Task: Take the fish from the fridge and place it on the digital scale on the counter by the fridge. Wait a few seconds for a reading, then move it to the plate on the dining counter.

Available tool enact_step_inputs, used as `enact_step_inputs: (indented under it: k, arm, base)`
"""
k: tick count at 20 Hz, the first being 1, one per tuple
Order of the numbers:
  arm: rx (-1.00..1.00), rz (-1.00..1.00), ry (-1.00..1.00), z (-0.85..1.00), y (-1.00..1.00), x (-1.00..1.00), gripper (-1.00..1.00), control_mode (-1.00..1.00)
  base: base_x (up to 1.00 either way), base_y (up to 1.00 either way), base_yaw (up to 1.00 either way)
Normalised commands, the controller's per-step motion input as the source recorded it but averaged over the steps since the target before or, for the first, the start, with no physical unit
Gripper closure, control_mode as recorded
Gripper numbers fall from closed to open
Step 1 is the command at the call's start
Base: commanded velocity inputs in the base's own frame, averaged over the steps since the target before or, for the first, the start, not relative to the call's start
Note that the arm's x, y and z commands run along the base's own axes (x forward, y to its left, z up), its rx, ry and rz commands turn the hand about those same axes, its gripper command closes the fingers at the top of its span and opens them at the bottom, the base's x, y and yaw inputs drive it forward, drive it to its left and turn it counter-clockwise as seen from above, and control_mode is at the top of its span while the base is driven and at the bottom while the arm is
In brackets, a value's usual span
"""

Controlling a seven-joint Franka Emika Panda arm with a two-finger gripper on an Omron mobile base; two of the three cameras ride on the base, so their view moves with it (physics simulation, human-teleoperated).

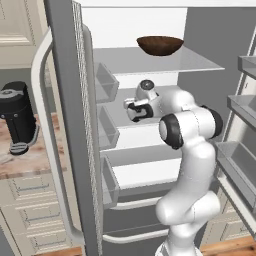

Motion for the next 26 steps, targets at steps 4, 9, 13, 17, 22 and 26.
enact_step_inputs:
  k: [4, 9, 13, 17, 22, 26]
  arm:
    - [0.00, 0.00, -0.09, -0.39, 0.00, -0.38, 1.00, -1.00]
    - [0.05, 0.00, -0.13, -0.04, 0.00, -0.90, 1.00, -1.00]
    - [0.13, 0.00, -0.04, 0.39, -0.04, -1.00, 1.00, -1.00]
    - [0.16, 0.00, 0.00, 0.87, -0.04, -1.00, 1.00, -1.00]
    - [0.11, 0.00, 0.07, 1.00, -0.12, -1.00, 1.00, -1.00]
    - [0.00, 0.00, 0.26, 0.93, -0.05, -0.85, 1.00, -1.00]
  base:
    - [0.00, 0.00, 0.00]
    - [0.00, 0.00, 0.00]
    - [0.00, 0.00, 0.00]
    - [0.00, 0.00, 0.00]
    - [0.00, 0.00, 0.00]
    - [0.00, 0.00, 0.00]
